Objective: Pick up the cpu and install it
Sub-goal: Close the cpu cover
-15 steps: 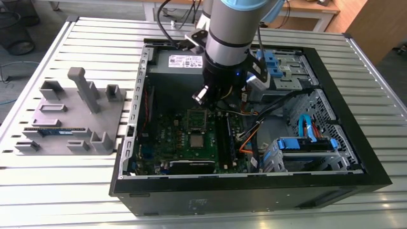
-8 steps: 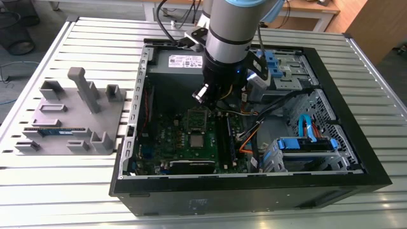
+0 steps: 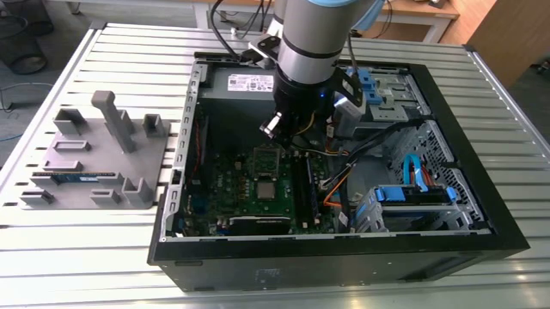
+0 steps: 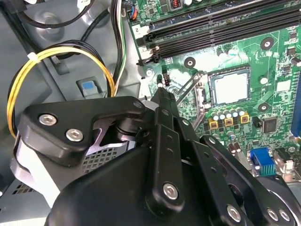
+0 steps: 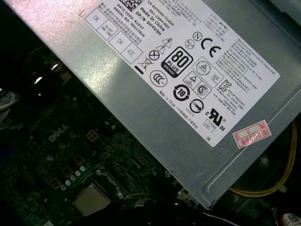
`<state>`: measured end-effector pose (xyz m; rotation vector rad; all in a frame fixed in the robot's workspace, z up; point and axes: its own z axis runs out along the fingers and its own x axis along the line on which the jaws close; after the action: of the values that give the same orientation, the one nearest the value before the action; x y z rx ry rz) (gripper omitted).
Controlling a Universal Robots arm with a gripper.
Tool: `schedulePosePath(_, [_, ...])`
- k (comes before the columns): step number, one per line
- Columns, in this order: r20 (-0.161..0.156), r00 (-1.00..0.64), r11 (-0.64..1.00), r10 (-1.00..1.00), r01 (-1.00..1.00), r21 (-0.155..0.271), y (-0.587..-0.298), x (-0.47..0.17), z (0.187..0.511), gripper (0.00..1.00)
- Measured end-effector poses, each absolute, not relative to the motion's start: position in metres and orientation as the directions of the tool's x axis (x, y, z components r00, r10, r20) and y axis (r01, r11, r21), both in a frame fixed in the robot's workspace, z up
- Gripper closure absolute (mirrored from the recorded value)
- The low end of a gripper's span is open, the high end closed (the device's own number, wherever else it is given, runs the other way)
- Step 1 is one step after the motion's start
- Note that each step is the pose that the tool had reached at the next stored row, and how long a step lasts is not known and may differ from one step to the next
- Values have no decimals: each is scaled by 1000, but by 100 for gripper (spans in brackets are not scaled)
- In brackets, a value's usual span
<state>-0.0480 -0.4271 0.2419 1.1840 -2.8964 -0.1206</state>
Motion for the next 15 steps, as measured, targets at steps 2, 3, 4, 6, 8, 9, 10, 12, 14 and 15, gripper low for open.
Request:
schedulePosePath(2, [-20, -711, 708, -703, -702, 75, -428, -48, 242, 89])
schedulePosePath(3, [-19, -710, 707, -704, -703, 75, -428, -48, 243, 89])
schedulePosePath(4, [-19, -708, 705, -706, -705, 75, -428, -48, 243, 89])
schedulePosePath(6, [-20, -706, 703, -708, -707, 75, -429, -48, 244, 89])
schedulePosePath(8, [-20, -704, 701, -710, -709, 75, -429, -48, 244, 89])
schedulePosePath(9, [-20, -702, 700, -711, -711, 75, -429, -48, 244, 89])
schedulePosePath(10, [-20, -701, 698, -713, -712, 75, -429, -48, 245, 89])
schedulePosePath(12, [-20, -699, 696, -715, -714, 75, -430, -48, 245, 89])
schedulePosePath(14, [-20, -696, 693, -718, -717, 76, -430, -48, 246, 89])
schedulePosePath(15, [-21, -695, 692, -719, -718, 76, -431, -48, 246, 89])
